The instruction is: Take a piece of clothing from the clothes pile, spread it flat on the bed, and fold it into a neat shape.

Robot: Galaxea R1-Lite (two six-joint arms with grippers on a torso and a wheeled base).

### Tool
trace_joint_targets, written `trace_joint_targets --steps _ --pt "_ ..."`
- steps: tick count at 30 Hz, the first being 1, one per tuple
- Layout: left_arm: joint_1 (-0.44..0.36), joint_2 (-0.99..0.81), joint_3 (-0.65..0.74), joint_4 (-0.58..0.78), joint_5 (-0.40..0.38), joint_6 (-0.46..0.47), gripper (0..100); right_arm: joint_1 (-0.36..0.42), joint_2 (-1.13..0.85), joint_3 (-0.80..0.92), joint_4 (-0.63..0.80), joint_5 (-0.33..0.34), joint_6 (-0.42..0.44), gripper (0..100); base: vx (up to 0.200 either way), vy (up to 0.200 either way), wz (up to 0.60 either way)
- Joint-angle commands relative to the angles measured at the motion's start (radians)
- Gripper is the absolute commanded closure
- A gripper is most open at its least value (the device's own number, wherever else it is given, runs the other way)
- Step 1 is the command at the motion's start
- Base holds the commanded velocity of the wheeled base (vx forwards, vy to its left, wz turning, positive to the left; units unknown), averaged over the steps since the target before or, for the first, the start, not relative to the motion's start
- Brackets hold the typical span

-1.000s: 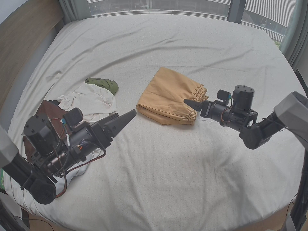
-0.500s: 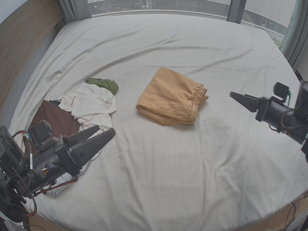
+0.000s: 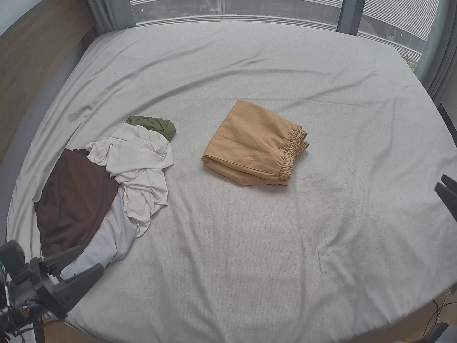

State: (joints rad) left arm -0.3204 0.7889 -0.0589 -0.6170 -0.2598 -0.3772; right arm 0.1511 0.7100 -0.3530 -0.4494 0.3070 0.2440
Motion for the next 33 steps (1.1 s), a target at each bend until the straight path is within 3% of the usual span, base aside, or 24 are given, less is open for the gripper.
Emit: trace_joint_targets --steps 1,5,13,15,17,18,25,28,33 --pt "0.242 -0.671 0.059 0.522 -0.004 0.115 0 -0.110 -0.472 0.250 0.161 0.049 -0.028 0 0.000 0.000 0.00" --pt "0.277 -0.718 0.056 0.551 -0.027 0.118 0 -0.113 -0.554 0.333 0.213 0.049 -0.058 0 0.000 0.000 0.00" --pt "0.320 -0.789 0.059 0.545 -0.029 0.242 0 -0.159 -0.698 0.347 0.409 0.035 -0.138 0 0.000 0.000 0.00" --pt "0.320 -0.789 0.059 0.543 -0.001 0.258 0 -0.159 -0.695 0.351 0.388 -0.060 -0.196 0 0.000 0.000 0.00" --pt "0.320 -0.789 0.059 0.545 0.079 0.258 0 -0.159 -0.693 0.351 0.403 -0.200 -0.287 0 0.000 0.000 0.00" --pt "0.320 -0.789 0.059 0.545 0.113 0.256 0 -0.159 -0.693 0.353 0.409 -0.236 -0.310 0 0.000 0.000 0.00" --pt "0.320 -0.789 0.057 0.557 0.218 0.253 0 -0.156 -0.693 0.353 0.455 -0.310 -0.233 0 0.000 0.000 0.00" --pt "0.322 -0.789 0.059 0.585 0.300 0.356 0 -0.157 -0.693 0.353 0.451 -0.310 -0.233 0 0.000 0.000 0.00" --pt "0.322 -0.789 0.059 0.612 0.255 0.379 0 -0.156 -0.695 0.351 0.449 -0.302 -0.241 0 0.000 0.000 0.00"
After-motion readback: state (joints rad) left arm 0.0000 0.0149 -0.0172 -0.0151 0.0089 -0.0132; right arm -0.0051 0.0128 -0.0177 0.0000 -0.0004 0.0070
